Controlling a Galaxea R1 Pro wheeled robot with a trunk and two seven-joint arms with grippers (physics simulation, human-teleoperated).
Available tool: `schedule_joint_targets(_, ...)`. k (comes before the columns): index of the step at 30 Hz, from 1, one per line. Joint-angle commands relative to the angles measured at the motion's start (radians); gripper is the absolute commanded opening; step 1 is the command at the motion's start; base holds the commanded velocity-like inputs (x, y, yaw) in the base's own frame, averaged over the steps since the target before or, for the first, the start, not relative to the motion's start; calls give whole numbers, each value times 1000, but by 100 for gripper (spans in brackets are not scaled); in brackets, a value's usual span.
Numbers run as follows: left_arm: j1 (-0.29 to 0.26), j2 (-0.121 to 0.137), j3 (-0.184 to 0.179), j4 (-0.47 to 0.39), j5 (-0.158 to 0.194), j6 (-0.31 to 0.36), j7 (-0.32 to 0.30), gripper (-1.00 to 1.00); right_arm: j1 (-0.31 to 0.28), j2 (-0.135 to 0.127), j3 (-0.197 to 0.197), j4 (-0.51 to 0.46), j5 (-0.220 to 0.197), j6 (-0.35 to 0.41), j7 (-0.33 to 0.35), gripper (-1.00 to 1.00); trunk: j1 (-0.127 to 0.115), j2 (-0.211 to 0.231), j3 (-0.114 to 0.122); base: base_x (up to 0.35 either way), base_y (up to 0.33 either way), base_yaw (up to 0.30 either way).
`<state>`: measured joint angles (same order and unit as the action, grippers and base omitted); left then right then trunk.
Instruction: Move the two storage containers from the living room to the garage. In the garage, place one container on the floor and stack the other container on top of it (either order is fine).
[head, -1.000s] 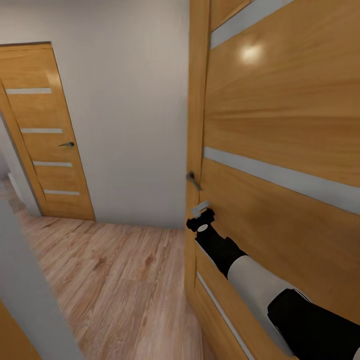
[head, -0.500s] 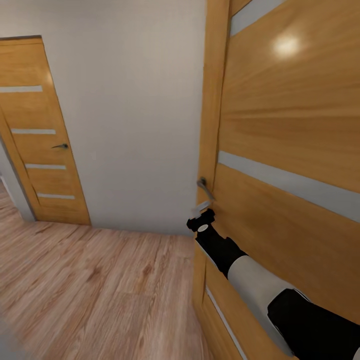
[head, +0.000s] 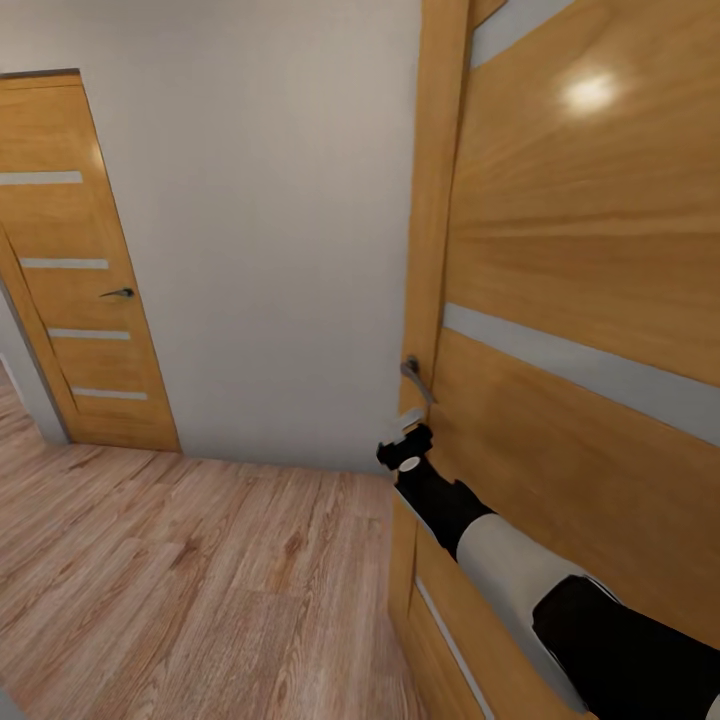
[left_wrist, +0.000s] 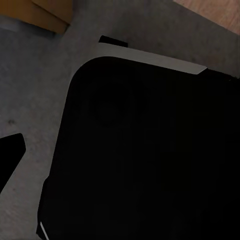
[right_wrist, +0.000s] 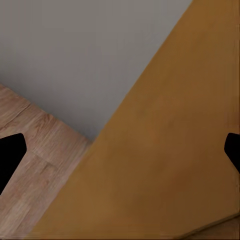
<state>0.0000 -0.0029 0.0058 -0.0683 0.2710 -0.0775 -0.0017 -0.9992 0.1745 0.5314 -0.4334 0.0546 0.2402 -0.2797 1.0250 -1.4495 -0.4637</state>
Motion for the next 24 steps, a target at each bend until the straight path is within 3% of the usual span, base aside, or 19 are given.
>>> schedule_joint_targets(1,0,0,0,-1,5,-2,0,100,-1,0,0,9,8,7,-7,100,0,-1,-1,0,0,0)
schedule_joint_targets(12,0,0,0,-1,5,-2,0,100,-1,0,-10,22,10,2,-8,100,0,-1,-1,0,0,0)
schedule_joint_targets(17,0,0,0,-1,5,-2,-1,100,-2,-45,-29,19,10,3,-8,100,0,-1,-1,0,0,0)
schedule_joint_targets(24,1,0,2,-1,5,-2,0,100,-2,-134,-85,6,10,4,-9,100,0,-1,-1,0,0,0)
